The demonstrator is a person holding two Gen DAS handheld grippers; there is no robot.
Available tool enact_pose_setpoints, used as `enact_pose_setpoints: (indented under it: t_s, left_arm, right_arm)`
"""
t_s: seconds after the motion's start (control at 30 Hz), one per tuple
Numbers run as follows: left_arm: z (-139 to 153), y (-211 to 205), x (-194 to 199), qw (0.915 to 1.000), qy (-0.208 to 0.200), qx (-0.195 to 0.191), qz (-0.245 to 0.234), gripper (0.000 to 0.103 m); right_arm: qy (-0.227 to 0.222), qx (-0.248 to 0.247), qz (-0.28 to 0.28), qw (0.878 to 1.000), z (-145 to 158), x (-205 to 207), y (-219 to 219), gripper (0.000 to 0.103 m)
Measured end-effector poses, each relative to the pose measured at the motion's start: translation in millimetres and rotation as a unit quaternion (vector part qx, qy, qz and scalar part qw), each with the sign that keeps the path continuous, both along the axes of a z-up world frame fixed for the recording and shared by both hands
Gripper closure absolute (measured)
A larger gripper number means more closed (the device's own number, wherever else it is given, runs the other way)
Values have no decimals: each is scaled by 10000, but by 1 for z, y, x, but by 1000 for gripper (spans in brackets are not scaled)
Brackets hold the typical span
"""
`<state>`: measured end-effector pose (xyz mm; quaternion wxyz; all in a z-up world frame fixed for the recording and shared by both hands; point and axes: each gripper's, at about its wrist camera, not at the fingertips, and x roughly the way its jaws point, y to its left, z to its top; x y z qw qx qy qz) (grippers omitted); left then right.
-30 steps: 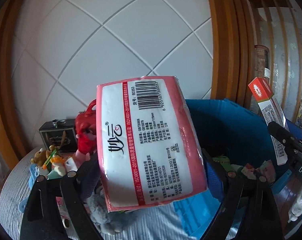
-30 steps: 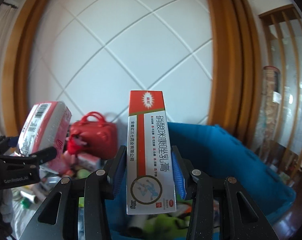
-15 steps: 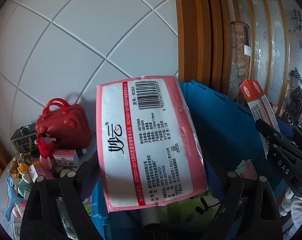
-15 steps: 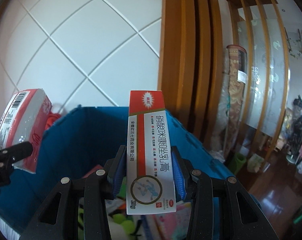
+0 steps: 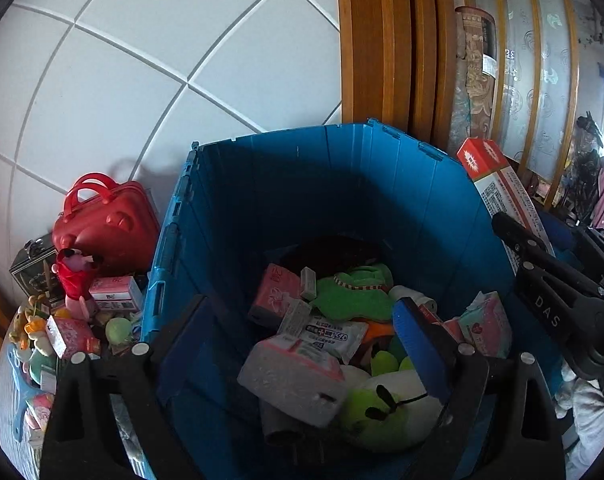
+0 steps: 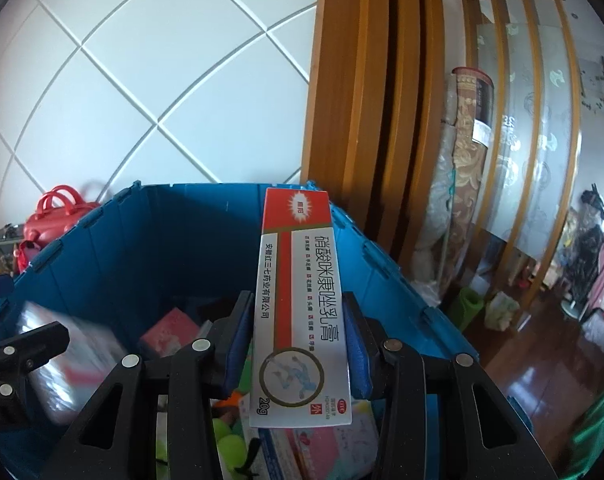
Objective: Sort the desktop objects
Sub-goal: 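Lower tissue pack and ointment box into the crate and open both tools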
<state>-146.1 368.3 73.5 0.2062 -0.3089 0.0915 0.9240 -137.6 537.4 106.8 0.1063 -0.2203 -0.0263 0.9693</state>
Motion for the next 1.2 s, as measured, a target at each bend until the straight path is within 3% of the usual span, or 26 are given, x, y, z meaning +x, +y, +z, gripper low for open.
enact_pose_setpoints:
  t_s: [0.3,0.33,0.43,0.47,0.63,1.0,1.2]
  left_arm:
    - [1,-5,3,9999,38,117,-31,11]
    - [1,-5,4,9999,63,109,-40,11]
    - [1,-3,6,9999,122,53,-92,11]
    - [2,-3,7,9998,142,41,-98,11]
    - [2,-4,8,9998,185,68,-80,11]
    - [3,-8,11,9994,284,179,5,11]
    - [6,-25,25,9977,493,454,133,11]
  right_arm:
    - [-11,144,-11,9999,0,3,-4,59]
    - [16,126,-14,9999,1,4,-3,52]
    - [214,46,29,9998,4,11,-3,15]
    - [280,78,34,9996,5,13,-4,7]
    - [265,204,52,9994,3,11,-11,0]
    - [421,93,58,9991,2,16,-7,0]
    - [452,4,213,9988,-2,21,-9,0]
